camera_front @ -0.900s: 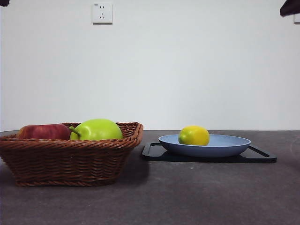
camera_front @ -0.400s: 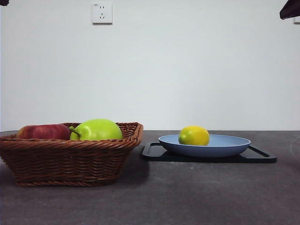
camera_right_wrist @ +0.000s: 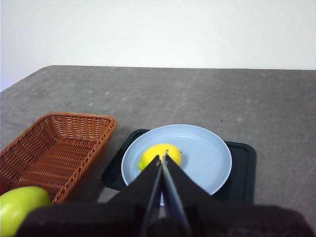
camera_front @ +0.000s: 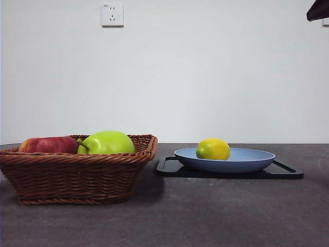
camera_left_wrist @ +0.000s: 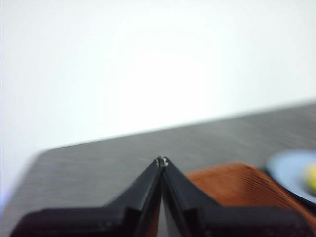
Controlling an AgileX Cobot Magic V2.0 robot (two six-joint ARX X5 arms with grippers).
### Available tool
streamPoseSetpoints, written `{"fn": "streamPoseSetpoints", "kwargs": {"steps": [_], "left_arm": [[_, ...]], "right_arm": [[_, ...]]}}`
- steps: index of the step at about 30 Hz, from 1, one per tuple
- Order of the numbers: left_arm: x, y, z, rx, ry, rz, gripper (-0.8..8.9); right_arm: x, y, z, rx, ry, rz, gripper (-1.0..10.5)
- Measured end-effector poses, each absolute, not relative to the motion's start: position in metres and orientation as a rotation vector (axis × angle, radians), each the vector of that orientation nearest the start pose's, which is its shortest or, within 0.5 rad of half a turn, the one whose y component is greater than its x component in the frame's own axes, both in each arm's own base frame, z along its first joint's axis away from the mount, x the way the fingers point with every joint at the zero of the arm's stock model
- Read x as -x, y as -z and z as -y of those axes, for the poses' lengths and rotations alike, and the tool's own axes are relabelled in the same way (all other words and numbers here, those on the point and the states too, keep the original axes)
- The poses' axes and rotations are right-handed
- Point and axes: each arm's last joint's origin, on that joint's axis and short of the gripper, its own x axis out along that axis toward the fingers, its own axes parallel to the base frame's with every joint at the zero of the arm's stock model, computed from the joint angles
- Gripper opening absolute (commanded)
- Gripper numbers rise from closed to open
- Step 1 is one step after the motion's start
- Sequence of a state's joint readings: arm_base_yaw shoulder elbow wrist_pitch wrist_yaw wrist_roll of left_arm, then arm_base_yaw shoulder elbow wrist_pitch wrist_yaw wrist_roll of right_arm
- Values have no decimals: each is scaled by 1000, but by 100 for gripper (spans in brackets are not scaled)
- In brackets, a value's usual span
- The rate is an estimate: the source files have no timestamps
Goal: Take the lemon from the basket,put the lemon in the plate,hand out the plate
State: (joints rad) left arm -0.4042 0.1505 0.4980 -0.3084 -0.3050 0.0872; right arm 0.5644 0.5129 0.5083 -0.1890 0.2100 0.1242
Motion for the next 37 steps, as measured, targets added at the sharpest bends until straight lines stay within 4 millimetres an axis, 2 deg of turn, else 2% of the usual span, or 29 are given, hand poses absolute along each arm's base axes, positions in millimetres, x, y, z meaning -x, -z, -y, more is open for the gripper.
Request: {"fn": "streamPoseSetpoints", "kwargs": {"steps": [4, 10, 11, 20, 37], "left_arm": [[-72, -254, 9, -66, -53, 87, 8], [-88, -207, 3, -79, -45, 43, 8], [-97, -166, 0, -29, -70, -81, 8], [-96, -152, -3, 15, -102, -165, 8], [-95, -152, -3, 19, -102, -167, 8]], "right_arm": [[-113, -273, -64, -49, -341, -202, 4], [-113, -273, -64, -49, -341, -202, 4], [-113, -273, -64, -49, -341, -202, 4], [-113, -273, -64, -49, -341, -203, 4], [-113, -273, -64, -52, -341, -203, 4]]}}
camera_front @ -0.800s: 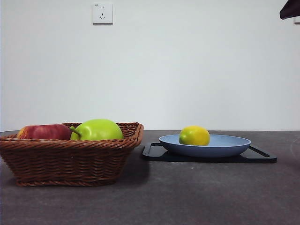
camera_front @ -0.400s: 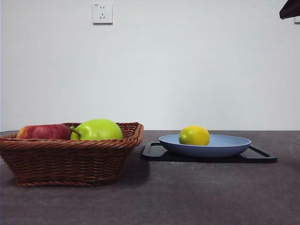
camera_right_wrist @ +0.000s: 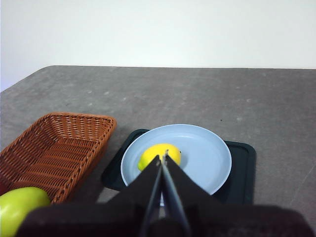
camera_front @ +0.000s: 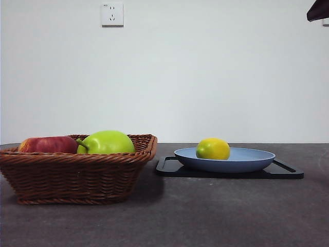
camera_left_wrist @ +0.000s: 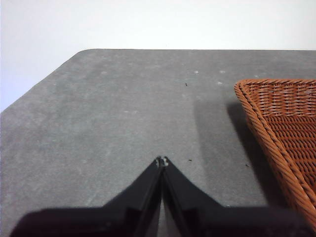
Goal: Take the lemon from the basket,put the lemon in the plate,hand out the plate
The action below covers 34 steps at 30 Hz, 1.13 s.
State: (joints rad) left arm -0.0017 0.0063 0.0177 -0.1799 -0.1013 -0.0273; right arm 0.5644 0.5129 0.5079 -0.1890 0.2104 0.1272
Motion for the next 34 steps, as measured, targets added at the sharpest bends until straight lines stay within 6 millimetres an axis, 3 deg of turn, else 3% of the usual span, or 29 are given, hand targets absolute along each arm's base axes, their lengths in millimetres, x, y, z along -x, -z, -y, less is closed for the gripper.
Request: {"fn": "streamPoseSetpoints", "kwargs": {"steps": [15, 22, 25, 34], "left_arm": [[-95, -152, -3, 19, -102, -167, 8], [-95, -152, -3, 19, -102, -167, 8], [-95, -152, -3, 18, -102, -167, 8], [-95, -152, -3, 18, -102, -167, 8]], "right_arm": [[-112, -274, -63, -31, -339, -194, 4], [-95, -283, -35, 41, -263, -28, 4], [-91, -267, -22, 41, -252, -13, 4], [-94, -187, -4, -13, -141, -125, 4]]}}
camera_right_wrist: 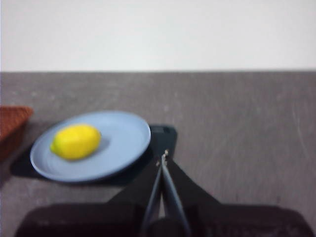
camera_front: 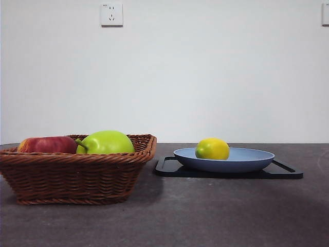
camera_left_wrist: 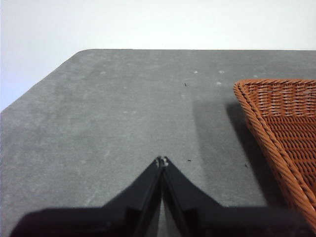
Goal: Take the lemon from the basket,put the lemon in the plate,hand out the plate
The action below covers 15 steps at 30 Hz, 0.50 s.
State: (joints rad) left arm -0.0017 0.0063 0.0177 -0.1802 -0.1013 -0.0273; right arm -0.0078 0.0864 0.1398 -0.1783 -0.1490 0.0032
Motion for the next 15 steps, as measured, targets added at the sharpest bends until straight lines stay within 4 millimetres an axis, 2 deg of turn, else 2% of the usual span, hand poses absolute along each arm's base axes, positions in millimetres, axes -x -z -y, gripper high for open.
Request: {"fn": "streamPoseSetpoints", "kwargs": {"steps": [2, 6, 15], "left_arm": [[-95, -152, -3, 19, -102, -167, 8], [-95, -152, -3, 19, -102, -167, 8], [-95, -152, -3, 18, -102, -167, 8]], "right_arm": [[-95, -173, -3, -29, -135, -151, 4], [-96, -160, -3, -52, -134, -174, 4], [-96, -152, -3, -75, -132, -174, 4]]}}
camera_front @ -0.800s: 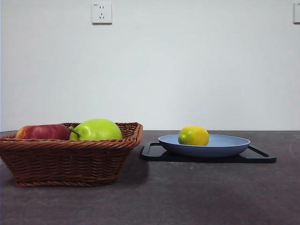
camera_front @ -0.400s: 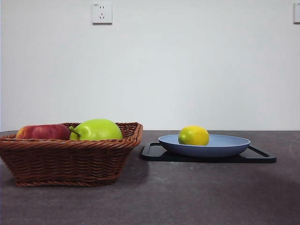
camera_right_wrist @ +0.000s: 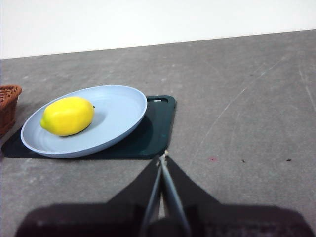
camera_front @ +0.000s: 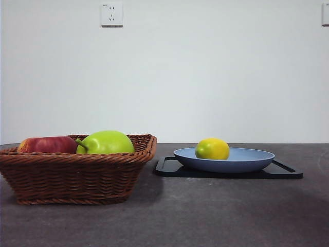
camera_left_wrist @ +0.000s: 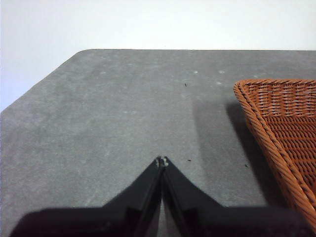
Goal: Take the lemon from the basket,put the lemon in the plate,hand out the plate
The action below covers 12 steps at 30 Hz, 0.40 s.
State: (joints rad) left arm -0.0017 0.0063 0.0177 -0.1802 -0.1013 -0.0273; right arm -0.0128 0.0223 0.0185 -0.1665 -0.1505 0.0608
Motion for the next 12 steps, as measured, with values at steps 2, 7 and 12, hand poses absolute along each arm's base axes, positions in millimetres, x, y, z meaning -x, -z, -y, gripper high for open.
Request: {"fn": "streamPoseSetpoints", "kwargs": {"steps": [2, 7, 12], "left_arm": [[-95, -152, -3, 19, -102, -167, 8], [-95, -152, -3, 18, -102, -167, 8], [-95, -152, -3, 19, -102, -167, 8]], "right_arm": [[-96, -152, -3, -85, -131, -174, 4], [-96, -152, -3, -97, -130, -172, 4], [-96, -152, -3, -97, -130, -173, 4]]}}
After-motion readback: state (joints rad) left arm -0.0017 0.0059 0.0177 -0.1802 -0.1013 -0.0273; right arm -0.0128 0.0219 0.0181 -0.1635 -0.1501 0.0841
